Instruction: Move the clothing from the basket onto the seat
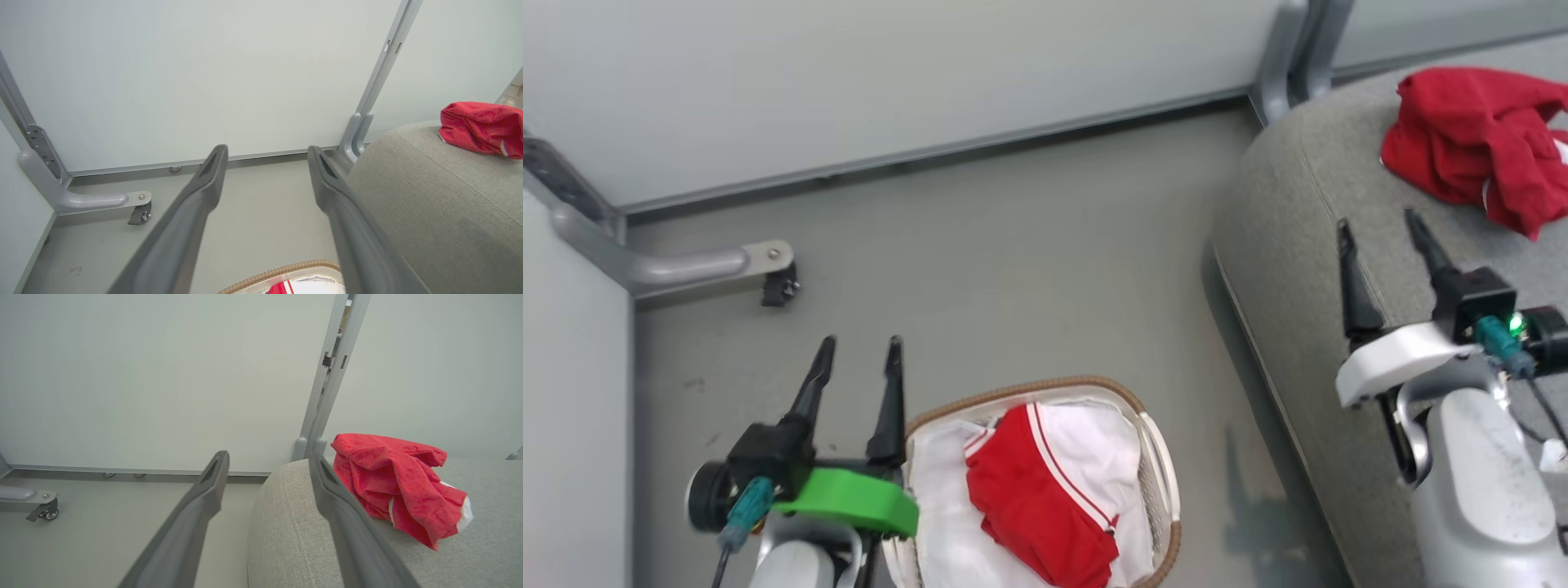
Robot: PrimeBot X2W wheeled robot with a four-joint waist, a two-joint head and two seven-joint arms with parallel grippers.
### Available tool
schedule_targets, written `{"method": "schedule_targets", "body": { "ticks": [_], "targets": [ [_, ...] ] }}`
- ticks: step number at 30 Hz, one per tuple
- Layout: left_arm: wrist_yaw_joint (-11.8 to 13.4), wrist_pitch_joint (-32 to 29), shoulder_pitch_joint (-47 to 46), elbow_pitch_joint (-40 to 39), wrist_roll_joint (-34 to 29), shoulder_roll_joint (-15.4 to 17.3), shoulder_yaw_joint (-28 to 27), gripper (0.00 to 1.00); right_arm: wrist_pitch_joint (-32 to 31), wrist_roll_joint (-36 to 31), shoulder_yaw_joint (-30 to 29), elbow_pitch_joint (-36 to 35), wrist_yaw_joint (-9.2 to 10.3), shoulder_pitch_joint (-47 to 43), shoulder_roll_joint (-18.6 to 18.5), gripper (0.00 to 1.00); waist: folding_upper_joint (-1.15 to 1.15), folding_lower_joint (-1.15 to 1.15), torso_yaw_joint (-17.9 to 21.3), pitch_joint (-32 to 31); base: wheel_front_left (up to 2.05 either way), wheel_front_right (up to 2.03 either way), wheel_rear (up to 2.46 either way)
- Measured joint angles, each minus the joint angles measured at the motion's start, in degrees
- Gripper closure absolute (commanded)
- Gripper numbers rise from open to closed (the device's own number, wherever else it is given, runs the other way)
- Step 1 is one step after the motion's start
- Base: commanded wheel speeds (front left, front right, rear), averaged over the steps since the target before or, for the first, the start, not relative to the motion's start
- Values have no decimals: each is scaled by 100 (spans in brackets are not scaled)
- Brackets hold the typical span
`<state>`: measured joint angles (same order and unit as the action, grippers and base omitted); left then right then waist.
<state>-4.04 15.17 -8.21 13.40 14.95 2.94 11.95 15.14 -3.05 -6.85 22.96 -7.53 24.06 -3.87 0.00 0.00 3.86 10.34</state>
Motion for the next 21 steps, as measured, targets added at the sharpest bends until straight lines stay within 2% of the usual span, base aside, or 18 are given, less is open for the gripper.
{"method": "schedule_targets", "body": {
  "ticks": [9, 15, 21],
  "targets": [
    [124, 0, 637, -230, 130, -3, -672, 0, 1, 369, 569, -268, 0, -698, 101, 0, 0, 0, -491, -567, 0, 0, 0],
    [155, 0, 858, -321, 177, -5, -719, 0, 0, 616, 811, -386, 0, -1097, 110, 0, 0, 0, -681, -720, 0, 0, 0],
    [205, 0, 1068, -346, 255, -5, -678, 0, 0, 751, 893, -463, 0, -1400, 110, 0, 0, 0, -699, -816, 0, 0, 0]
  ]
}}
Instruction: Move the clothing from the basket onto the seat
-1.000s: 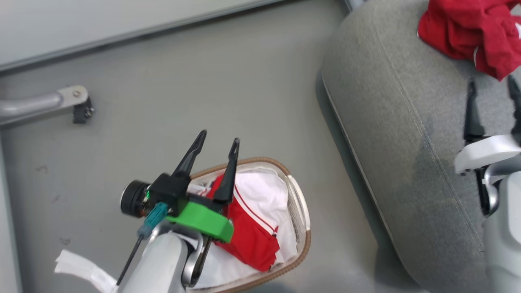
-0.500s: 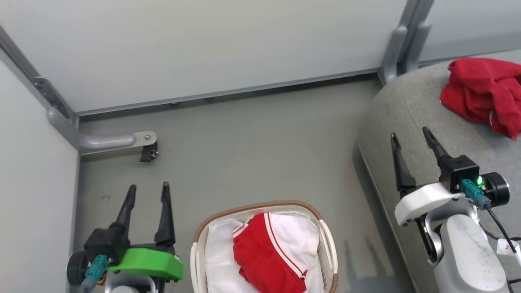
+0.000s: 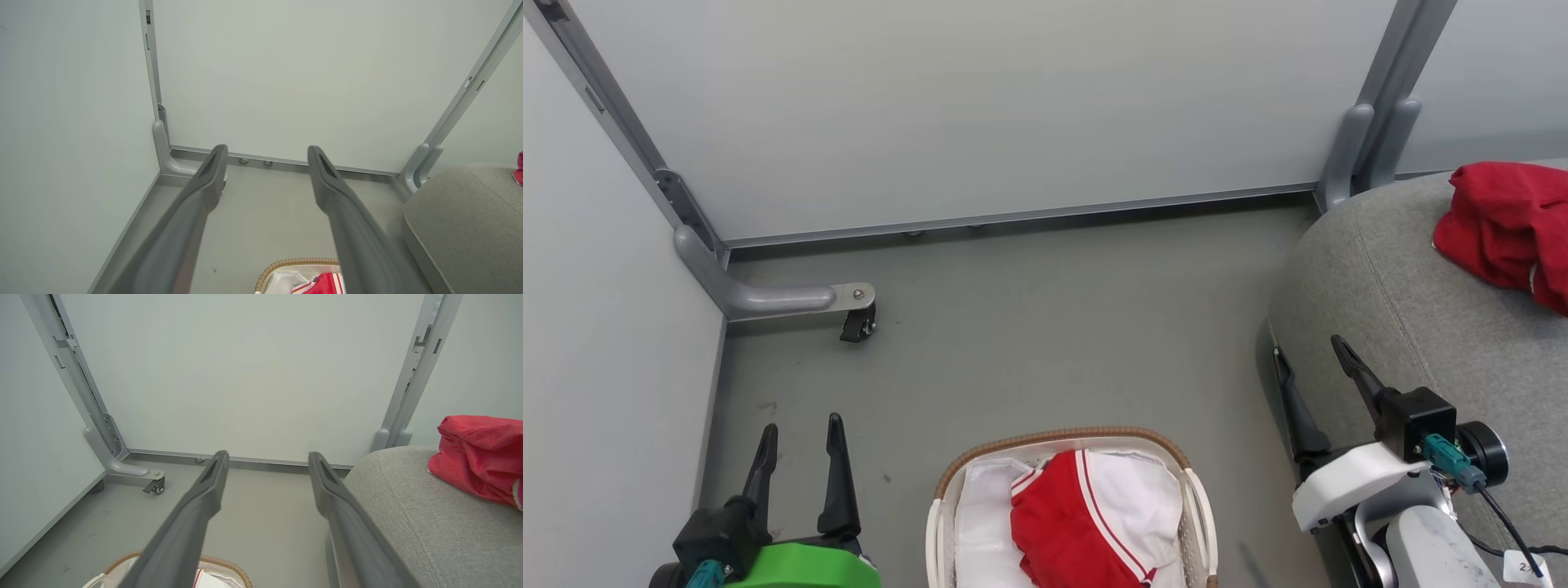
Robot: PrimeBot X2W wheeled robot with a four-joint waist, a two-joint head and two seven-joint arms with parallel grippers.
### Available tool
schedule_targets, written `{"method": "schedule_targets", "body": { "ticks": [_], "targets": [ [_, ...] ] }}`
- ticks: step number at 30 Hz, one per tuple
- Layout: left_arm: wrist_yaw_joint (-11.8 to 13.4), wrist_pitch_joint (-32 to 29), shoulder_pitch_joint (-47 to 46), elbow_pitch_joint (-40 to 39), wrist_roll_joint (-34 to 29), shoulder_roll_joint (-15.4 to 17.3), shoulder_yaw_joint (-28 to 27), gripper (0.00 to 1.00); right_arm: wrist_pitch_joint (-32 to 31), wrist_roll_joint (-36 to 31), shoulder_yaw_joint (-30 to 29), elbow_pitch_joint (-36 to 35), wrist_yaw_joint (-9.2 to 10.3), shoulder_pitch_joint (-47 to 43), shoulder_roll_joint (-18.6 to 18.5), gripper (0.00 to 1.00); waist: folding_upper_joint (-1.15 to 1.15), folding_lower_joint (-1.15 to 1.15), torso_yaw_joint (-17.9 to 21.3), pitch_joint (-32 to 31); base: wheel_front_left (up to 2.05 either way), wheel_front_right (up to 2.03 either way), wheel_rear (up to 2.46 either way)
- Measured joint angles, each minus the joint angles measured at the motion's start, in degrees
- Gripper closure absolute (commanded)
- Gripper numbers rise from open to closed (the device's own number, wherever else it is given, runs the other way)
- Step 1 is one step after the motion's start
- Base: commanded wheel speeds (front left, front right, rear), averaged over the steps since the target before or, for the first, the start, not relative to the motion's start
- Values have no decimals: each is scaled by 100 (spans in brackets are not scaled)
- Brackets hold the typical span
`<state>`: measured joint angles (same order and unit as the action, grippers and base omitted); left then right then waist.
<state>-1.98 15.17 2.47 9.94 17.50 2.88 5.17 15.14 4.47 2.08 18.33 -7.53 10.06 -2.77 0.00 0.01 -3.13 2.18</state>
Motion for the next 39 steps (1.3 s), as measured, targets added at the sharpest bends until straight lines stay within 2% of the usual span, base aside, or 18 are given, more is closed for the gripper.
{"method": "schedule_targets", "body": {
  "ticks": [30, 39],
  "targets": [
    [-49, 0, 12, 143, -101, -1, 104, 0, 0, 154, -12, -29, 0, -187, -1, 0, 0, 0, 96, -15, 0, 0, 0],
    [-112, 0, -308, 123, -291, -1, 387, 0, 0, 125, -102, -126, 0, -22, 0, 0, 0, 0, 168, 196, 0, 0, 0]
  ]
}}
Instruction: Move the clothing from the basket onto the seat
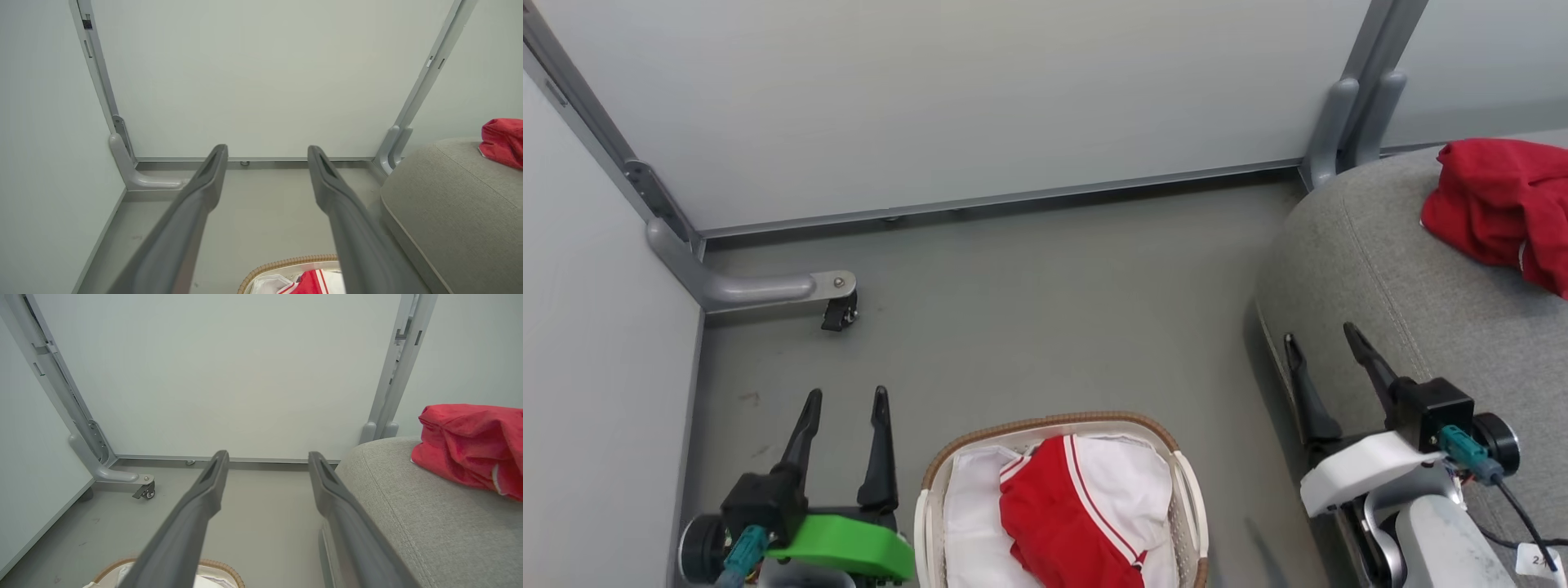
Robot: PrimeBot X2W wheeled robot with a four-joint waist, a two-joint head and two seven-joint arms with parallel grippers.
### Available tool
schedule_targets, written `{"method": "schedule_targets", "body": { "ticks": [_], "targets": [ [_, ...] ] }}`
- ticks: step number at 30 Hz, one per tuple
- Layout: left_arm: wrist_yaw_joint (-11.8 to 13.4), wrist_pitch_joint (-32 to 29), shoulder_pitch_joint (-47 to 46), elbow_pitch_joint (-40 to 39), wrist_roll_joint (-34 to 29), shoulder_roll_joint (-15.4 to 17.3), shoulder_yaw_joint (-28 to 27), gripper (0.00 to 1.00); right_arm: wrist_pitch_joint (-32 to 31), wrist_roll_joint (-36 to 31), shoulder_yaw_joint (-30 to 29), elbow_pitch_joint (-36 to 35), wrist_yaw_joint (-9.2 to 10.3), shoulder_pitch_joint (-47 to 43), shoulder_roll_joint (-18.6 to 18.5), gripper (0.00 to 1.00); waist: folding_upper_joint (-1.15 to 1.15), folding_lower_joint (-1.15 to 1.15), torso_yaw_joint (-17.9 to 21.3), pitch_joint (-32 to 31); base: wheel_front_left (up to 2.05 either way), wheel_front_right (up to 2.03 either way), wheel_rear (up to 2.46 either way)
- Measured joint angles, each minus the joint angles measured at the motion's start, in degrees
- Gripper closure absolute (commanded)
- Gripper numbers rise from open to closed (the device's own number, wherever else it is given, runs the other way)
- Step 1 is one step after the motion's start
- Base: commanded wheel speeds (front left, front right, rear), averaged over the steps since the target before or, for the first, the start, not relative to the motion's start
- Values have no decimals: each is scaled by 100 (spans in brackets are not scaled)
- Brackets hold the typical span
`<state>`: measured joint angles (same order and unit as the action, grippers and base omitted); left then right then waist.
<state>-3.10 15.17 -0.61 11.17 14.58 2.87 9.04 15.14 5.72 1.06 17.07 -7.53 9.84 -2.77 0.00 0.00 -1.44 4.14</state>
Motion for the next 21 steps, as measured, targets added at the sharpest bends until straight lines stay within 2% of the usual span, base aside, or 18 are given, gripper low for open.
{"method": "schedule_targets", "body": {
  "ticks": [5, 9, 13, 21],
  "targets": [
    [-92, 1, -599, 166, -172, -1, 372, 0, 0, -112, -207, -160, 0, 313, -1, 0, 0, 0, 72, 318, 0, 0, 0],
    [-130, 1, -1267, 645, -366, -5, 828, 0, 1, -146, -347, -302, 0, 652, 0, 0, 0, 0, 152, 701, 0, 0, 0],
    [-154, 1, -1956, 1449, -699, -14, 1388, 0, 0, -153, -454, -416, 1, 1017, -3, 0, 0, 0, 258, 1181, 0, 0, 0],
    [-196, -90, -3010, 3465, -726, -18, 2259, 0, 0, 93, -347, -630, 1, 1538, -8, 0, 0, 0, 582, 2243, 0, 0, 0]
  ]
}}
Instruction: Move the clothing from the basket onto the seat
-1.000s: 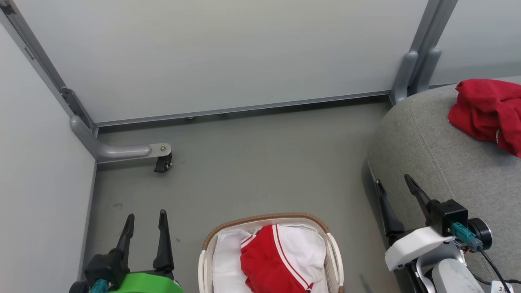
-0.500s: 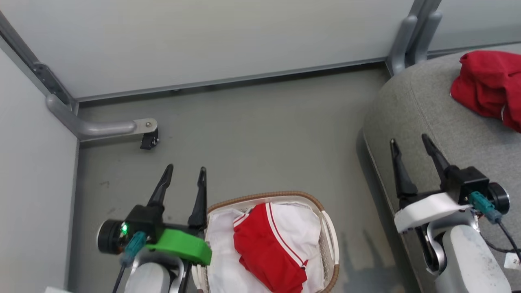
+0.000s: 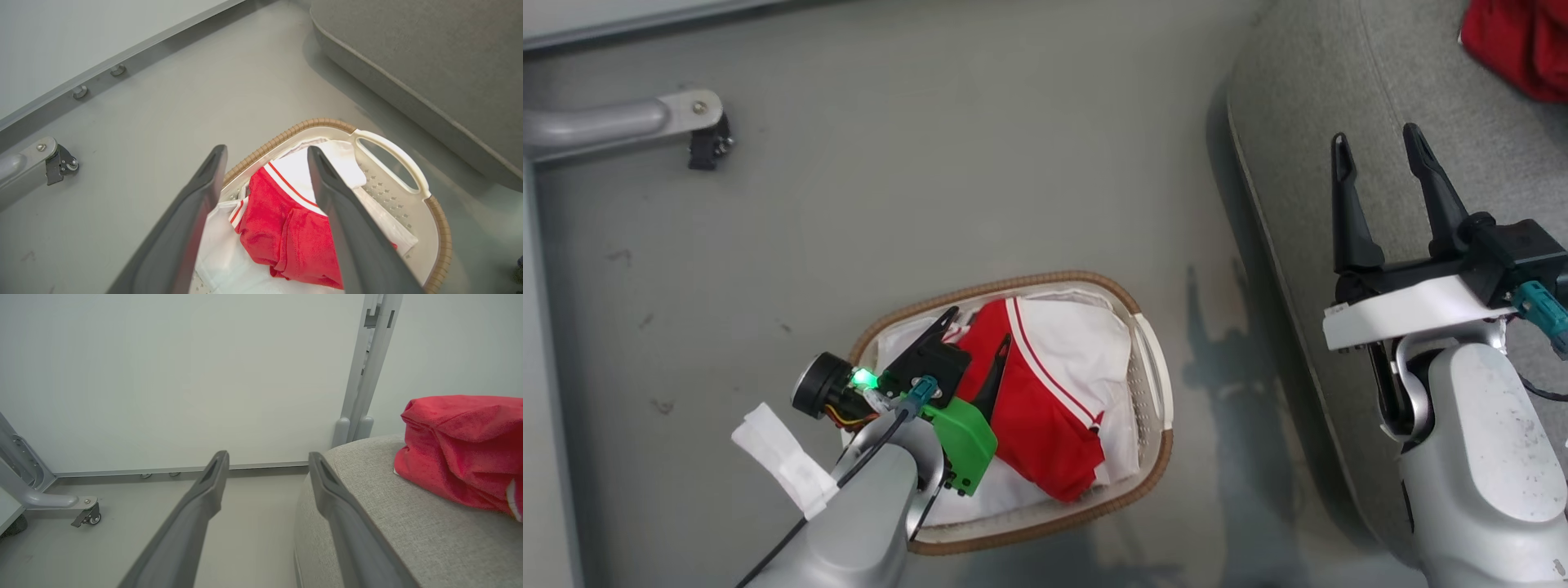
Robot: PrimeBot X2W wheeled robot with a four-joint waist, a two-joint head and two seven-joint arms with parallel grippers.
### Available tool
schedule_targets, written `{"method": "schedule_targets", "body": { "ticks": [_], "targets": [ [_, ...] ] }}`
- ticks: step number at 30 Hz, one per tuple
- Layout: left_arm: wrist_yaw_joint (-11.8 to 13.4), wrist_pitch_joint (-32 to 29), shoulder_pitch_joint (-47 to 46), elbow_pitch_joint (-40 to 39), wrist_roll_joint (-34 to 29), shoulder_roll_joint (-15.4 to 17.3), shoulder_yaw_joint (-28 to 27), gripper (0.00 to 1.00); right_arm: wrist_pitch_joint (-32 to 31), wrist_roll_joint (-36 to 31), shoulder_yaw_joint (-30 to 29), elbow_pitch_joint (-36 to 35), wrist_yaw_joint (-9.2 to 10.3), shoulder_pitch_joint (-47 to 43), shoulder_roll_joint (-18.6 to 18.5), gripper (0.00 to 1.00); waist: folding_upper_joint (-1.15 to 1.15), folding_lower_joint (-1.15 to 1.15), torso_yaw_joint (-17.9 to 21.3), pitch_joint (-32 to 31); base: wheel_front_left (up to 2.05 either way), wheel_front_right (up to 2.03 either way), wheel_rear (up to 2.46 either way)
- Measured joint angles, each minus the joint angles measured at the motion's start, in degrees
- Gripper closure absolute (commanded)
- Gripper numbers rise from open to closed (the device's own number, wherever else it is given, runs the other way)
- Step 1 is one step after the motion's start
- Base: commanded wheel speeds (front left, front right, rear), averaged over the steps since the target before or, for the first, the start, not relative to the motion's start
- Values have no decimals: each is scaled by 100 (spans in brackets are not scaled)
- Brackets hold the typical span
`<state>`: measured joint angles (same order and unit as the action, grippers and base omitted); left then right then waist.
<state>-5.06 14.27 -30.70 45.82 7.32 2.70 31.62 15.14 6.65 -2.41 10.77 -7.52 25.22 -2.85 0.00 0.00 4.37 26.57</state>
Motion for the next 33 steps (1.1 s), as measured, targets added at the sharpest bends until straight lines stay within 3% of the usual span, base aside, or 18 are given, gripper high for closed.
{"method": "schedule_targets", "body": {
  "ticks": [14, 26, 30, 31, 32, 33],
  "targets": [
    [-73, -391, -1103, 2024, -85, 9, 594, 0, 0, 550, 508, -189, 0, 428, -1, 0, 0, -1, 744, 1576, 0, 0, 0],
    [255, -584, -1518, 2617, 5, 271, 542, 0, 0, 825, 777, -360, -1, 631, -1, 0, 0, -1, 1304, 2443, 0, 0, 0],
    [263, -705, -1516, 2680, 83, 307, 510, 0, 0, 858, 793, -356, -1, 658, 0, 0, 0, -1, 1435, 2607, 0, 0, 0],
    [259, -739, -1510, 2691, 131, 307, 493, 12, 0, 876, 797, -348, 0, 658, 0, 0, 0, -1, 1458, 2635, 0, 0, 0],
    [253, -771, -1501, 2696, 171, 307, 485, 50, 0, 883, 803, -341, -1, 658, 0, 0, 0, -1, 1475, 2652, 0, 0, 0],
    [252, -778, -1490, 2704, 196, 307, 483, 66, 0, 889, 813, -331, -1, 659, 0, 0, 0, -1, 1492, 2666, 0, 0, 0]
  ]
}}
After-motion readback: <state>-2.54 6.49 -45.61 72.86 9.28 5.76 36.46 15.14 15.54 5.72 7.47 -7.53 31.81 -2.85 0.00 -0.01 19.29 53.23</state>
